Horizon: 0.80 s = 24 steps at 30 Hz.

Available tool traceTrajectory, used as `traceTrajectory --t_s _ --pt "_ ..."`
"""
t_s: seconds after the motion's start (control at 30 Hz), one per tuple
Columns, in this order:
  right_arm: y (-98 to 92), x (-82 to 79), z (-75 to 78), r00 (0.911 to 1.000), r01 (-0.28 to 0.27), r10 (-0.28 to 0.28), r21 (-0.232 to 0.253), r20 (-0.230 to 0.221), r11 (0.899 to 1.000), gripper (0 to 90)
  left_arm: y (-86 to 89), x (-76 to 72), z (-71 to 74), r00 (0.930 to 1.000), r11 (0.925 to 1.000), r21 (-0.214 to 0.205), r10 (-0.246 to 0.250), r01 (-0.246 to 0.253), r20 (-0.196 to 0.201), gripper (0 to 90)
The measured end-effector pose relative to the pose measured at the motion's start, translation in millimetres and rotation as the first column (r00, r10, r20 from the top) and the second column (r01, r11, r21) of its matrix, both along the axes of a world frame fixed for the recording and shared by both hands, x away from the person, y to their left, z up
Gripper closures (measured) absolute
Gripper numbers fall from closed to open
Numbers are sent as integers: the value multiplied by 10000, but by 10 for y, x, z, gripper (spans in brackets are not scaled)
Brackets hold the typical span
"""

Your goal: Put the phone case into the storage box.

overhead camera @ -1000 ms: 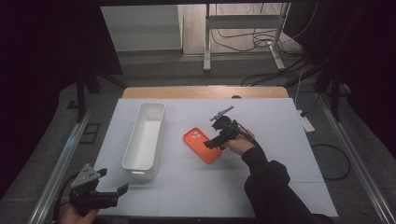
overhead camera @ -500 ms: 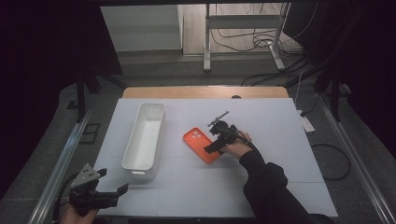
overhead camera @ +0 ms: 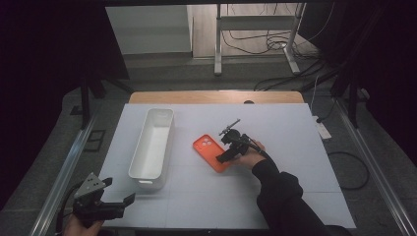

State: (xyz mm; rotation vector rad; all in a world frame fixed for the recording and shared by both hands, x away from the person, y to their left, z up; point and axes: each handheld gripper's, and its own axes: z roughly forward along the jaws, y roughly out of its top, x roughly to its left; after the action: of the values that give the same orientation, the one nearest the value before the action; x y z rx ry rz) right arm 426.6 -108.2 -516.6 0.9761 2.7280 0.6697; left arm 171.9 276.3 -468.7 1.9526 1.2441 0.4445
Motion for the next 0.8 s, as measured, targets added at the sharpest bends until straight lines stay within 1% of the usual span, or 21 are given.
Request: traceTrajectory --t_s 0.03,0.07,0.13,0.17,0.2,0.33,0.37,0.47,0.53,0.63,0.7,0.77,0.8 --pt "-12 -5 13 10000 25 -25 38 25 10000 185 -1 0 0 10000 10000 4 -3 3 -2 41" --pt "-27 -9 25 10000 -34 33 129 50 9999 224 -2 1 0 10000 10000 13 -9 9 -7 41" --pt "-35 -17 40 10000 -19 19 146 64 9999 293 -4 2 1 10000 10000 21 -14 14 -11 41" --pt "-35 -17 52 10000 -40 40 179 7 9998 355 -5 2 1 10000 10000 26 -15 15 -16 41" --pt "-34 -17 63 10000 -42 43 172 -41 9998 399 -6 2 0 10000 10000 31 -13 13 -12 41" --pt "-53 7 85 9999 8 -4 262 -156 9997 545 -4 2 0 10000 10000 23 -15 15 -17 41" --pt "-74 27 89 9998 73 -66 311 -212 9995 592 -4 2 0 10000 10000 25 -15 15 -16 41" --pt "-106 48 95 9993 147 -133 400 -352 9991 678 -5 3 0 10000 10000 23 -20 20 -25 42" --pt "-112 57 95 9987 81 -56 499 -499 9987 724 -5 4 -1 10000 10000 24 -19 19 -35 42" --pt "-93 52 99 9967 8 45 653 -807 9979 851 -7 4 -1 10000 10000 39 -19 19 -35 42" --pt "-81 46 101 9964 45 9 638 -845 9980 857 -7 4 -1 10000 10000 44 -17 17 -41 42" --pt "-40 30 118 9964 230 -205 295 -827 9993 872 -9 6 -2 10000 10000 57 -11 11 -48 43" --pt "-19 17 124 9973 193 -183 130 -707 9997 877 -10 6 -2 10000 10000 58 -9 9 -52 43"
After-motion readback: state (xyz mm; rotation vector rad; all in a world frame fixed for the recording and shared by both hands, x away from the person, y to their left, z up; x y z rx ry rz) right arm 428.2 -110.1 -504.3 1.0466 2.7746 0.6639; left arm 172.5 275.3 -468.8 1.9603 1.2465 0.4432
